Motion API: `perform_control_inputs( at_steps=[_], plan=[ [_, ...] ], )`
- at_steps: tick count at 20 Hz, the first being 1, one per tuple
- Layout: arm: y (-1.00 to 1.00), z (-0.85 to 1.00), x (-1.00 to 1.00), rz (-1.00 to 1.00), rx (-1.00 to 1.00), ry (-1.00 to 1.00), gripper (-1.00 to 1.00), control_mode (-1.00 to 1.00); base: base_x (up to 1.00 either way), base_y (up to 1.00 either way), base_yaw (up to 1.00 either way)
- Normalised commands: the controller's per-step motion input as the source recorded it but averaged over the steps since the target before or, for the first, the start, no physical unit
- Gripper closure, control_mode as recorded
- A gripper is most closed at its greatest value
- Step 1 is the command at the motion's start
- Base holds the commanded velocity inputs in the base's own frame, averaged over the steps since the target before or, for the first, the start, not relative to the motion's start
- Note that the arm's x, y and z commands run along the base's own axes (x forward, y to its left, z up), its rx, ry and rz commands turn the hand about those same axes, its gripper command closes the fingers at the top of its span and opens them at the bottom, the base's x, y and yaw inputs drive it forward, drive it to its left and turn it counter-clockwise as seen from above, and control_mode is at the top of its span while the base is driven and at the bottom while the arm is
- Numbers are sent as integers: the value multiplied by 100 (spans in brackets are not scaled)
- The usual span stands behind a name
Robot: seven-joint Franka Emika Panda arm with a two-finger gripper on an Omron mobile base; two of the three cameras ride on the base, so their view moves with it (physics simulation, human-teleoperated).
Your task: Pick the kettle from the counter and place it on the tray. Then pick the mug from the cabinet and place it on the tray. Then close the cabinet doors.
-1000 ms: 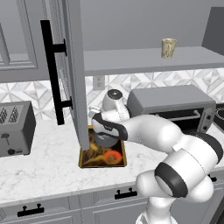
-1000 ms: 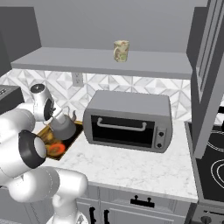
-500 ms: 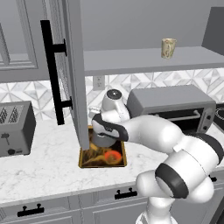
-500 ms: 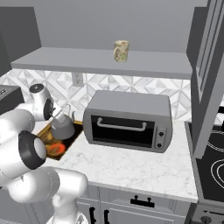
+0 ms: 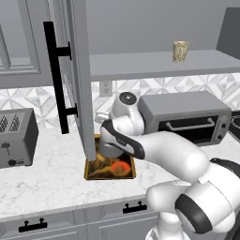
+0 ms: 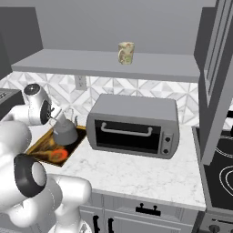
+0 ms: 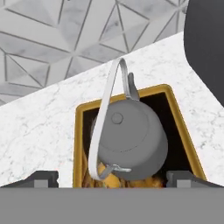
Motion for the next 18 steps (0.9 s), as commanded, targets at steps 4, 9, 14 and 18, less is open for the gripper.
perform_control_inputs(
  at_steps=[4,9,14,18],
  plan=[
    [-11,15,-60,1,0,-7,-100,-100,0,0,0],
    [-29,26,-56,0,2,-5,-100,-100,0,0,0],
    [-37,51,-39,1,0,1,-100,-100,0,0,0],
    [-43,56,-47,7,-6,6,-100,-100,0,0,0]
  ],
)
